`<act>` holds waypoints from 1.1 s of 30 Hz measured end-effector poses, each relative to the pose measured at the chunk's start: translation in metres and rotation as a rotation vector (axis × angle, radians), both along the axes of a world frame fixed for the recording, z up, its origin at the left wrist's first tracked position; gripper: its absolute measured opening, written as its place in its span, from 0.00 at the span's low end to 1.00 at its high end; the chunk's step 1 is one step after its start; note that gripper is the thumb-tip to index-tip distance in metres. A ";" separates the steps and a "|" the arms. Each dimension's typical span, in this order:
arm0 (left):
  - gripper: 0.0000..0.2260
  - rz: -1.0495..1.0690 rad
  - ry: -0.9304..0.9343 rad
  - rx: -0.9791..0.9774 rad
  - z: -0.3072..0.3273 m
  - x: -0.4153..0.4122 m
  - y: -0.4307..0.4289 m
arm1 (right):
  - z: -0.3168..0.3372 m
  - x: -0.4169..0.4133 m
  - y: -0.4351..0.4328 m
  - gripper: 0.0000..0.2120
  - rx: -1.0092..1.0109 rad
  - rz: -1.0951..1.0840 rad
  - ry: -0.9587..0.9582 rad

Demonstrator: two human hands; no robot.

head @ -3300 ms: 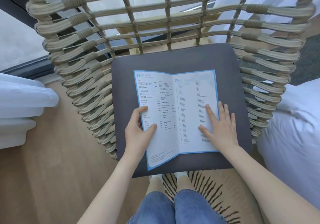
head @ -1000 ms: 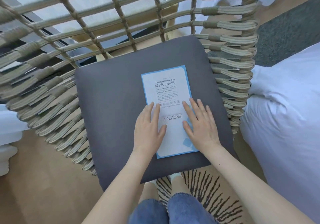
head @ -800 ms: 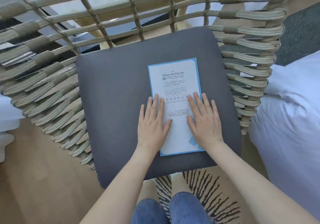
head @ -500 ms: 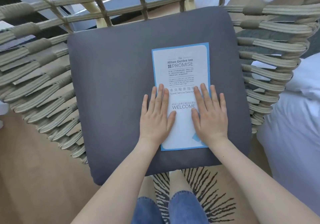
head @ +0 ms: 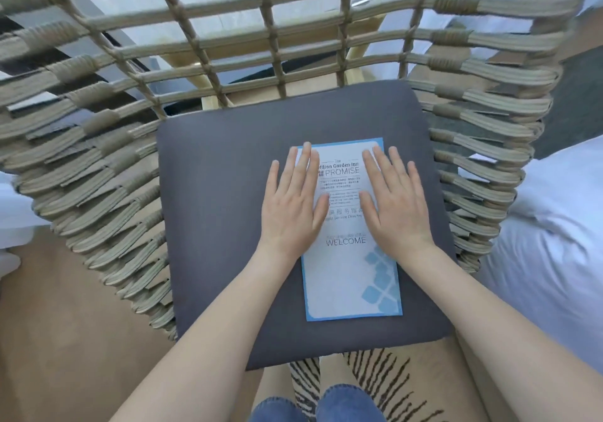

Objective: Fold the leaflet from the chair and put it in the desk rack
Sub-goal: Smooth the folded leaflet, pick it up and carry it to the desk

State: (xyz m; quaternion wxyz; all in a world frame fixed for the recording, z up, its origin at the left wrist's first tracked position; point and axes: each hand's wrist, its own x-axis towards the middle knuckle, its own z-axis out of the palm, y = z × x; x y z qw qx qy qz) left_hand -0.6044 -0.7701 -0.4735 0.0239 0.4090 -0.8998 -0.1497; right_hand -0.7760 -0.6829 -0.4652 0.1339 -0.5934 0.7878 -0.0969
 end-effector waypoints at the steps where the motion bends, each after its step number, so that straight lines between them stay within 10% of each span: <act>1: 0.28 -0.006 -0.012 0.002 -0.003 -0.005 -0.011 | -0.002 -0.002 -0.012 0.27 0.004 0.016 0.006; 17: 0.28 -0.111 -0.071 -0.005 -0.079 -0.023 -0.031 | -0.082 -0.008 -0.046 0.29 0.023 0.149 0.084; 33: 0.28 -0.065 0.016 0.014 -0.007 0.018 0.059 | -0.007 0.014 0.057 0.29 0.073 0.053 0.019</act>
